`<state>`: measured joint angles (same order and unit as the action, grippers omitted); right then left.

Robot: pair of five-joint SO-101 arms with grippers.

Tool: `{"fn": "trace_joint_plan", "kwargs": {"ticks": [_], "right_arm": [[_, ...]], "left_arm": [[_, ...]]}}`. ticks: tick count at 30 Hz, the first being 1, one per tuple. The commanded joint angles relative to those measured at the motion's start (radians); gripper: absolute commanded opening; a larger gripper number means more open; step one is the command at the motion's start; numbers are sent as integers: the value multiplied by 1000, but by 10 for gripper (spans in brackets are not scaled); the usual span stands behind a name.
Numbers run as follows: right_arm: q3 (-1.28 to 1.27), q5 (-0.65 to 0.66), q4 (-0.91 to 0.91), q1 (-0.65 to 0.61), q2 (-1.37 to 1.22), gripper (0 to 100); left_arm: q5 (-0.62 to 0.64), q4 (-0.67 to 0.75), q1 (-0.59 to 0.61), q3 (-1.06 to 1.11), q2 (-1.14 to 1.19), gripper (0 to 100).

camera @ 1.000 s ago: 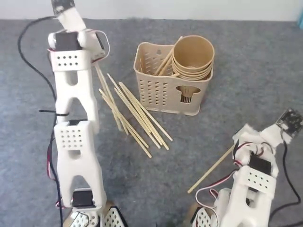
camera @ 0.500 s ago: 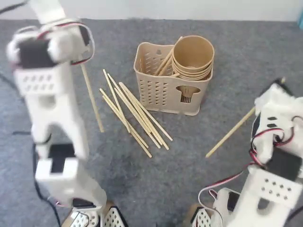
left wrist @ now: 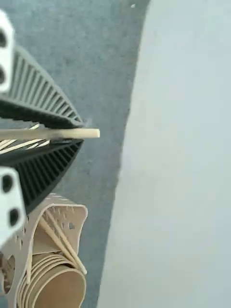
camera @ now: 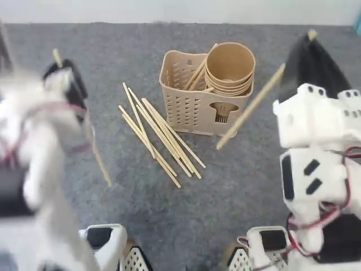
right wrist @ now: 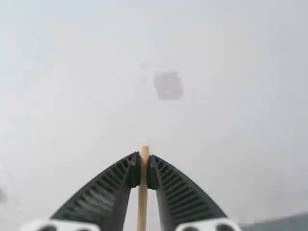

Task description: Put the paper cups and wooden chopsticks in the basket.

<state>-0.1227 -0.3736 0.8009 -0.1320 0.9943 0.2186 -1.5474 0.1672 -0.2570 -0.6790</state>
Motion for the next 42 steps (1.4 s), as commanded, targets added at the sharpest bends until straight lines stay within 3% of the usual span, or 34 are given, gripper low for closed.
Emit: {"fn": "trace_joint_plan", "kwargs": {"ticks": [1, 5, 9, 23, 28, 33, 37, 42], "right_arm": [[57, 97, -209, -96, -76, 6], [58, 169, -387, -128, -197, 6], [58, 192, -526, -133, -329, 6], [58, 190, -748, -165, -648, 6], [51, 189, -736, -165, -685, 17], [58, 187, -622, -168, -682, 154], [54, 187, -598, -168, -641, 142], [58, 186, -320, -163, -446, 137]], "left_arm": [[-35, 190, 71, 326, -328, 13], [-35, 353, 199, 628, -569, 13], [-43, 393, 262, 806, -704, 13], [-38, 397, 264, 1095, -1049, 13], [-38, 454, 265, 1125, -1069, 13], [17, 503, 267, 1115, -1045, 13], [40, 595, 301, 1058, -914, 13], [143, 698, 299, 897, -651, 13]]}}
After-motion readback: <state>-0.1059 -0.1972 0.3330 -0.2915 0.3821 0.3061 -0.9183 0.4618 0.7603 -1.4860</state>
